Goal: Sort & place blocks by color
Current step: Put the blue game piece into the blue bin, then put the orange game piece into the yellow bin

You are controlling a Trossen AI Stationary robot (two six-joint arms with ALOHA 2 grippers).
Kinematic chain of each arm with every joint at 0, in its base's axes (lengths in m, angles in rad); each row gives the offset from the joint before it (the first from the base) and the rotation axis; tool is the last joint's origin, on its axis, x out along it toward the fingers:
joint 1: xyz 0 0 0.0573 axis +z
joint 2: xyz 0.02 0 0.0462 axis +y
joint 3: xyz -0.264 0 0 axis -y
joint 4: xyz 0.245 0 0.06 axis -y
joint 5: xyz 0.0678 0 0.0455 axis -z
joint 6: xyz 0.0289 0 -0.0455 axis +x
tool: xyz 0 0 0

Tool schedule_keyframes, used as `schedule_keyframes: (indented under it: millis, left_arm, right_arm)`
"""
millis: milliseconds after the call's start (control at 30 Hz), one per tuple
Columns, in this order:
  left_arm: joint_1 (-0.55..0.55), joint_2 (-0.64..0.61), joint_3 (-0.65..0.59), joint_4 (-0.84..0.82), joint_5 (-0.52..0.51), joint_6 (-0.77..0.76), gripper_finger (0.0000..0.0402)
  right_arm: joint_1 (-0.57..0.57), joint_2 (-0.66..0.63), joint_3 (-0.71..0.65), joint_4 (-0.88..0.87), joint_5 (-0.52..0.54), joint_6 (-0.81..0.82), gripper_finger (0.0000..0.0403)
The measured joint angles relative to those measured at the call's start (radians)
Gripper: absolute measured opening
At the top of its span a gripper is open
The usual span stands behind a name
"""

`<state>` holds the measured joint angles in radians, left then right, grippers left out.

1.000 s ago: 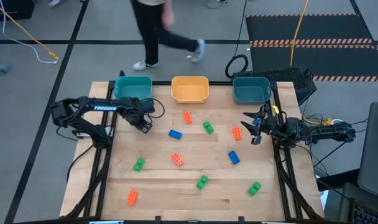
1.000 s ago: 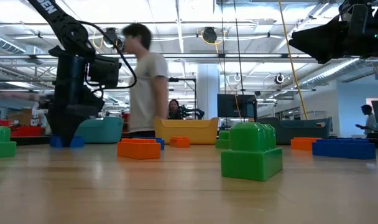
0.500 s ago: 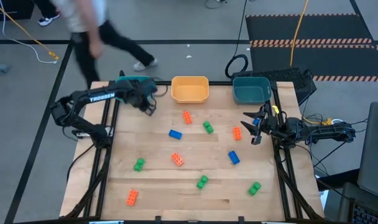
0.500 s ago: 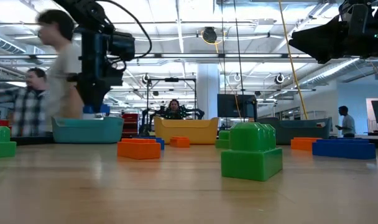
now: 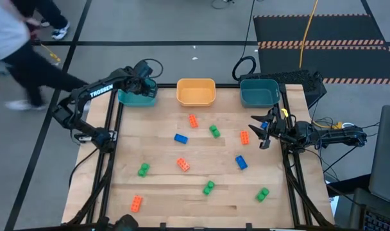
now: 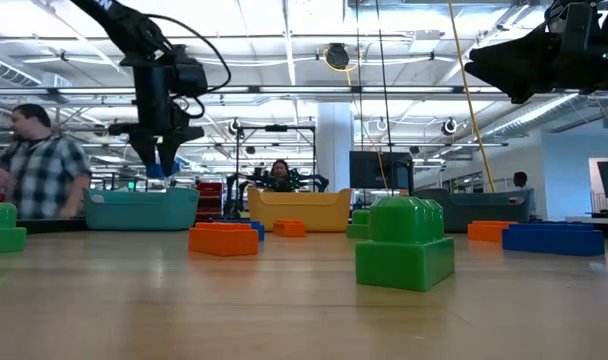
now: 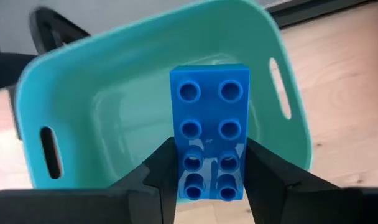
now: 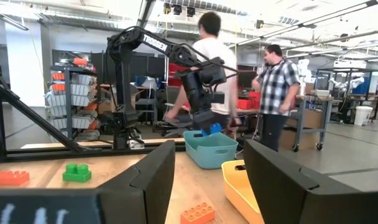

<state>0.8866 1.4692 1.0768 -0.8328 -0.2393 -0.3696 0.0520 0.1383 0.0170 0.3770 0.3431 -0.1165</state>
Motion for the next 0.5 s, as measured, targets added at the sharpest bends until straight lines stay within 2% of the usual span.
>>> schedule_keyframes:
  millis: [200, 400, 500]
  left_arm:
    - [0.000, 0.004, -0.005, 0.046, 0.005, -0.025, 0.0146]
    - [-0.013, 0.005, -0.005, 0.053, 0.007, -0.028, 0.0304]
    - [-0.018, 0.005, -0.005, 0.053, 0.007, -0.032, 0.0363]
  right_arm:
    - [0.000, 0.000, 0.000, -0.011, -0.001, -0.001, 0.0185]
    - [0.000, 0.000, 0.000, -0.017, -0.001, -0.024, 0.0185]
    - [0.000, 0.000, 0.000, -0.036, 0.000, -0.024, 0.0185]
